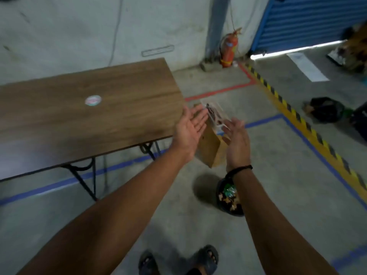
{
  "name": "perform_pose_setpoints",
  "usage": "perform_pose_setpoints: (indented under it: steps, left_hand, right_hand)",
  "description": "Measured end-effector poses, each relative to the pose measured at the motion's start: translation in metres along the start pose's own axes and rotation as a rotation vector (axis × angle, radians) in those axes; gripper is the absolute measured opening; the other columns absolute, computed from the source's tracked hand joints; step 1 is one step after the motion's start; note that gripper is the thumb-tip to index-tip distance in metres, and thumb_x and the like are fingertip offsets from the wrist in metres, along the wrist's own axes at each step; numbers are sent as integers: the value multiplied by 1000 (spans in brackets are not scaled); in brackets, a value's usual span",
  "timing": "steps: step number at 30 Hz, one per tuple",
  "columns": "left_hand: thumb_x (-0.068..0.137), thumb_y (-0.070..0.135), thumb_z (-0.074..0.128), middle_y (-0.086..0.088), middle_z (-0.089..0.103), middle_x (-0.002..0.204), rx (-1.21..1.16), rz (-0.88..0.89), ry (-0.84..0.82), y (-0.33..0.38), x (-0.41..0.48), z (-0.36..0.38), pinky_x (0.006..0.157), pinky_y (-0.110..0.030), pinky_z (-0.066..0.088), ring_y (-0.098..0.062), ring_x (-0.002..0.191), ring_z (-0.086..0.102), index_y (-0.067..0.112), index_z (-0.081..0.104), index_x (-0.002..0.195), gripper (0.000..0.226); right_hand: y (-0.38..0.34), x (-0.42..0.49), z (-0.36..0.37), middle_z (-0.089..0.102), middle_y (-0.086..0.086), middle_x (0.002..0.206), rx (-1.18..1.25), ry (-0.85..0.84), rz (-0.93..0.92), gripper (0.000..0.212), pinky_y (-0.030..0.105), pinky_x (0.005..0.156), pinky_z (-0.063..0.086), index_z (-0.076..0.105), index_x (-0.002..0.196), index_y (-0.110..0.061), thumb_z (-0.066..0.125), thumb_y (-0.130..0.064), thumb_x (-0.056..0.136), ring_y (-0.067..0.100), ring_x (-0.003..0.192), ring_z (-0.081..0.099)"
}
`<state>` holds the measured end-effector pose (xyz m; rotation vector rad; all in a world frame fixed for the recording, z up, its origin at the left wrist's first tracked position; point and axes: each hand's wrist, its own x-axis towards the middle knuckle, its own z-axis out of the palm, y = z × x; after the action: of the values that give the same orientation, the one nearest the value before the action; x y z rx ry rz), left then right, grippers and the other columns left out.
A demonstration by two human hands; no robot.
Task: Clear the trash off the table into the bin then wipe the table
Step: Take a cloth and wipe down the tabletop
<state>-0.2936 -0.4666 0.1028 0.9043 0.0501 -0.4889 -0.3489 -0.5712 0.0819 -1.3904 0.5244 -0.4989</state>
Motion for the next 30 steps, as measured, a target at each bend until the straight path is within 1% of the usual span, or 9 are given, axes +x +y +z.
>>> perform_pose_setpoints:
  steps: [2, 5, 12, 16, 21, 24, 26, 28, 30]
  left_hand:
    - [99, 51, 22, -17, 46, 143, -18, 100, 60, 48, -13, -24, 113, -34, 28, -25, 135, 41, 9, 51, 124, 57]
    - [99, 50, 24, -17, 50, 140, -10, 226, 116, 109, -36, -65, 113, -33, 31, -24, 133, 45, 11, 54, 116, 52]
    - [97, 54, 26, -14, 54, 137, 39, 346, 152, 173, -51, -125, 113, -37, 32, -23, 129, 49, 10, 52, 126, 59]
    - [98, 53, 25, -11, 53, 138, 71, 313, 105, 169, -27, -116, 114, -37, 31, -23, 130, 48, 11, 53, 126, 58]
    - [100, 48, 25, -10, 53, 139, 177, 254, 42, 152, 31, -93, 113, -35, 31, -20, 130, 47, 8, 50, 131, 56]
    - [101, 45, 26, -7, 53, 139, 331, 221, 3, 138, 88, -80, 110, -33, 31, -16, 130, 47, 10, 51, 131, 52]
    - [100, 43, 30, -6, 55, 136, 439, 228, 7, 125, 132, -72, 104, -27, 35, -13, 126, 50, 10, 53, 129, 49]
    - [96, 43, 40, -5, 61, 126, 558, 244, 17, 109, 177, -64, 94, -22, 40, -12, 117, 55, 11, 58, 122, 44]
    - [88, 46, 45, -1, 65, 116, 809, 279, 18, 88, 221, -60, 90, -25, 43, -11, 108, 58, 16, 63, 113, 43]
  right_hand:
    - [-14, -11, 49, 57, 11, 131, 32, -81, -28, 47, 33, 103, 44, 51, 130, -6, 30, -38, 102, 22, 120, 55]
    - [-28, -30, 121, 58, 7, 123, 69, -181, -31, 36, 30, 89, 44, 52, 119, -18, 26, -36, 103, 22, 113, 56]
    - [-37, -43, 204, 59, 3, 122, 67, -236, -61, 29, 37, 97, 45, 52, 107, -30, 27, -43, 101, 21, 114, 57]
    - [-40, -21, 212, 59, 2, 119, 39, -209, -87, 29, 38, 96, 45, 54, 100, -33, 27, -43, 102, 21, 112, 57]
    - [-33, 37, 205, 60, 2, 120, 23, -164, -102, 28, 43, 100, 45, 54, 105, -30, 29, -41, 102, 22, 112, 58]
    - [-17, 89, 197, 60, 2, 122, 23, -128, -87, 32, 42, 102, 45, 54, 116, -24, 37, -44, 99, 24, 115, 57]
    - [-4, 128, 191, 61, 1, 123, 3, -96, -76, 39, 41, 104, 44, 56, 120, -21, 43, -47, 94, 22, 117, 56]
    - [9, 167, 183, 59, 2, 126, -60, -72, -61, 40, 37, 104, 44, 54, 126, -15, 44, -41, 98, 18, 118, 56]
    - [21, 202, 172, 57, 0, 129, -112, -52, -43, 39, 30, 102, 43, 52, 131, -13, 46, -36, 99, 14, 119, 53]
